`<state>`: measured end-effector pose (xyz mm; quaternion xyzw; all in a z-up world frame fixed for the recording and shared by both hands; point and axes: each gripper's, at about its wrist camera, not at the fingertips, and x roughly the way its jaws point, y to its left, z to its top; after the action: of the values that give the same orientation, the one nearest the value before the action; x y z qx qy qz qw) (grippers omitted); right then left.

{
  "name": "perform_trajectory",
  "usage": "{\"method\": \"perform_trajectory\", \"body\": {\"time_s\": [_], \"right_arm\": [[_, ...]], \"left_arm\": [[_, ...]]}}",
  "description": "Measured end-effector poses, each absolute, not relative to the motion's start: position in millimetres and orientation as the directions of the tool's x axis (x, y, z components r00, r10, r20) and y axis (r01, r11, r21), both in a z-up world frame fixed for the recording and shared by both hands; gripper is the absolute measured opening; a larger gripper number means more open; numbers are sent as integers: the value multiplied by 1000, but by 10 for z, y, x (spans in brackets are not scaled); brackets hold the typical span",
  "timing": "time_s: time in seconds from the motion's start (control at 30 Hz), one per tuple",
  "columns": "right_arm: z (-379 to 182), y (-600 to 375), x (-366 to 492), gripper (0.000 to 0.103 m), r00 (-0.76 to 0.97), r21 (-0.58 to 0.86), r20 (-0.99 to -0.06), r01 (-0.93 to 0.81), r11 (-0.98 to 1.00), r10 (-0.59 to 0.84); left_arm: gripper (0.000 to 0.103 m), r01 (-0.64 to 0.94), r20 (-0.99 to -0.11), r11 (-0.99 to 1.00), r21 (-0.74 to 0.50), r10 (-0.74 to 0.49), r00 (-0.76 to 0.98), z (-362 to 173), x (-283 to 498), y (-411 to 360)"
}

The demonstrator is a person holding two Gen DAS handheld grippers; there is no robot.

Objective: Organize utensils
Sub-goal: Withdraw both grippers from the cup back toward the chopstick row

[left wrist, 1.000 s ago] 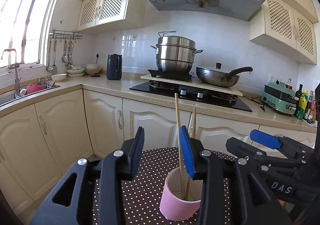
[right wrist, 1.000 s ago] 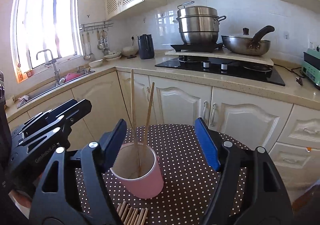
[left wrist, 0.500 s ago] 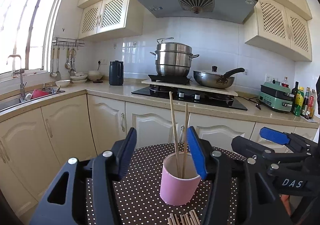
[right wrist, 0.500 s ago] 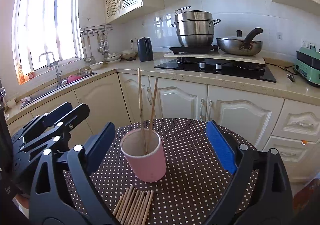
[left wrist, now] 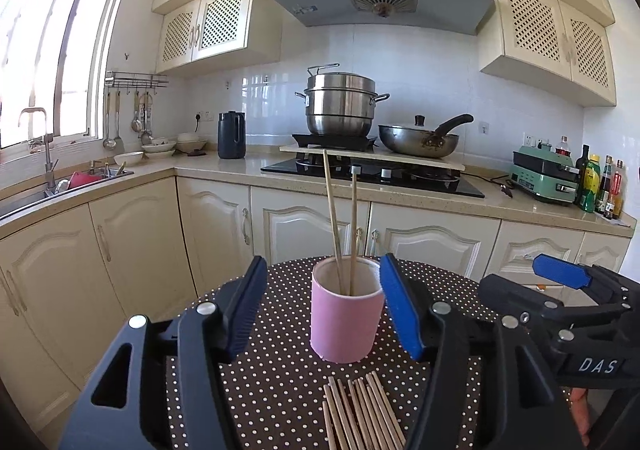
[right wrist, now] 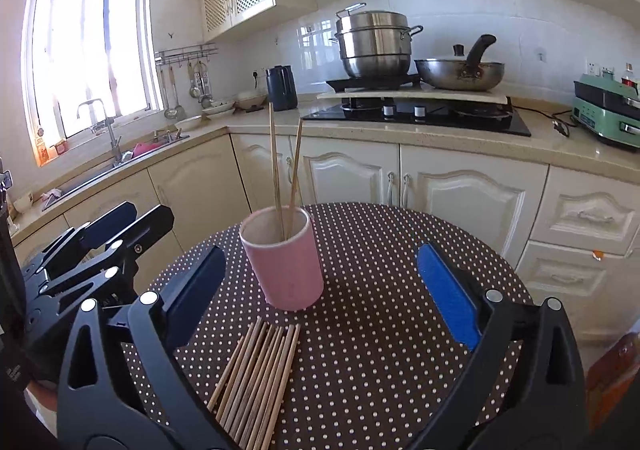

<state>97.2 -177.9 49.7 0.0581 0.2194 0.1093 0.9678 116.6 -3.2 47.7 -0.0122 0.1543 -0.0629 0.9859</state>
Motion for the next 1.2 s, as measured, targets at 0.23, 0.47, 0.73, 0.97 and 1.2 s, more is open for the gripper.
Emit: {"method": "perform_trajectory", "body": {"time_s": [0.23, 0.47, 0.73, 0.97, 1.2], "right_arm": [[157, -1775, 936, 95, 850, 152, -489, -138, 979, 196], [-226, -1749, 975, 95, 784, 156, -591, -118, 981, 188], [-634, -1680, 1064, 95, 708, 157, -690, -59, 986, 152], [-759, -1604, 1102, 95, 667, 120, -735, -53, 991, 125], [-839, -1479, 1217, 95, 631, 97, -766, -77, 992, 124]], "left_arm": [[59, 115, -364, 991, -66, -132, 922, 215, 1068, -5], [60, 98, -426, 991, -86, -126, 896, -67, 1008, 95], [60, 89, -501, 989, -122, -139, 854, -356, 1035, 223], [60, 103, -561, 982, -158, -175, 809, -547, 1056, 288], [60, 102, -606, 978, -181, -193, 771, -632, 1065, 298]]}}
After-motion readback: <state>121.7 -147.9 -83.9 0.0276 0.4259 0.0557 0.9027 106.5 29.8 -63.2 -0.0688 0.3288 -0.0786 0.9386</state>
